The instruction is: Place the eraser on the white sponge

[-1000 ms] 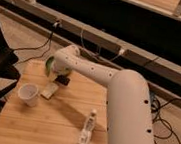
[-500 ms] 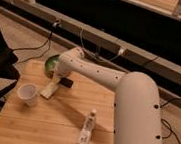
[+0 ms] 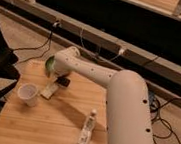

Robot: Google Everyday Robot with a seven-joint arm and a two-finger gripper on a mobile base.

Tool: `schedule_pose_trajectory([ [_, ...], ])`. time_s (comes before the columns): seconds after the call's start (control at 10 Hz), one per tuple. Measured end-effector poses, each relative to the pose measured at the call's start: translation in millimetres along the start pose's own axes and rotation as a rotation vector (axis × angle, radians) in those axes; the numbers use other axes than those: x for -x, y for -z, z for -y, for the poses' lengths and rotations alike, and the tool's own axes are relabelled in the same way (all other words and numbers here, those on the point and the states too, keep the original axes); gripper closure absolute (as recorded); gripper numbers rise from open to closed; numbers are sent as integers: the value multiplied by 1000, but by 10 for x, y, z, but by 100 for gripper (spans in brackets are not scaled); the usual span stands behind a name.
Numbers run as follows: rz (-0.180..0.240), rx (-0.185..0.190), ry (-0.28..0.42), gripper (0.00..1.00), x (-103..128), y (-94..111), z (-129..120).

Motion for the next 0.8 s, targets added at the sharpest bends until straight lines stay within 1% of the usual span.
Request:
schedule_pose_trajectory([
  [0.1,10,5,2,90,-10,24,-14],
  [0.2,32,10,-1,99,6,89,-34],
  [0.3,49,17,-2,100,67,109,-62],
  [0.5,103,57,-2,100,320,67,-203],
  [0.6,117,72,-1,100,374,60,-244],
  [0.7,131,98,0,100,419,38,-295],
  [0.8,143,130,8,98,504,-2,-366],
])
